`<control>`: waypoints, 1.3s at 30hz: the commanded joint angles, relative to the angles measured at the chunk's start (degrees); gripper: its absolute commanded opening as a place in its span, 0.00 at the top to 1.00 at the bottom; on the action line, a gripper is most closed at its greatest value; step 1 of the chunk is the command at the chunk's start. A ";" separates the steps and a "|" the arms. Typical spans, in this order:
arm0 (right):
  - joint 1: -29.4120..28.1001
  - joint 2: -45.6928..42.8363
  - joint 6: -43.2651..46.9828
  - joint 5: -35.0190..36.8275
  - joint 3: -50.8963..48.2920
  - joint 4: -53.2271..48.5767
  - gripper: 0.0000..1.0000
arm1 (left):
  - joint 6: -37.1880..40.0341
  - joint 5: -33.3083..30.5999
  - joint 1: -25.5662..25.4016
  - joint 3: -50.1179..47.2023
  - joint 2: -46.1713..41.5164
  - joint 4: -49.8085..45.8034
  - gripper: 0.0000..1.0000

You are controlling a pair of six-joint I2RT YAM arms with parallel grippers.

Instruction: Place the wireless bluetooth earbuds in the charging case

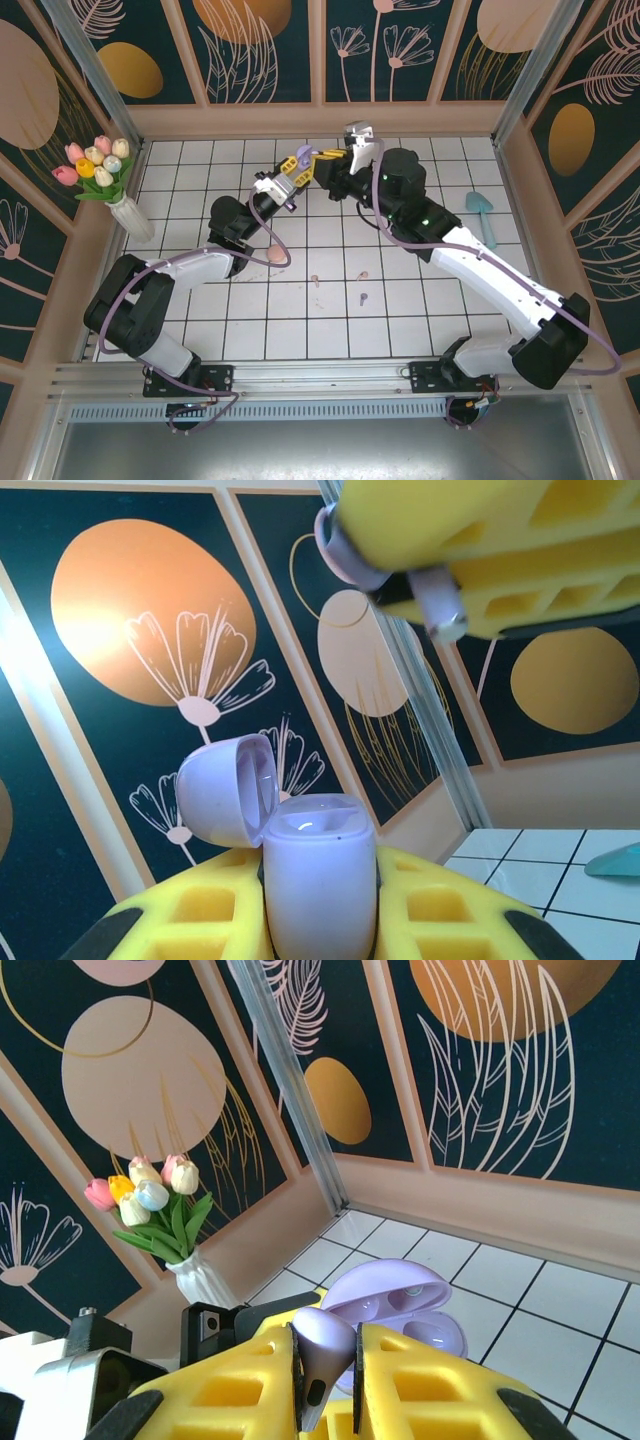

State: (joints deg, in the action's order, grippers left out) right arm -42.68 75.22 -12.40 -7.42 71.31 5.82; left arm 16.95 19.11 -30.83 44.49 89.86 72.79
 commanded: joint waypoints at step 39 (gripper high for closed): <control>2.13 4.22 -1.97 -0.03 -0.67 3.41 0.82 | -1.04 3.45 -1.59 1.30 -3.46 -0.72 1.00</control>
State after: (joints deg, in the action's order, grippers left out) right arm -40.95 78.37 -14.04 -7.20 71.31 7.99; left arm 16.62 20.73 -31.88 44.49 87.46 70.63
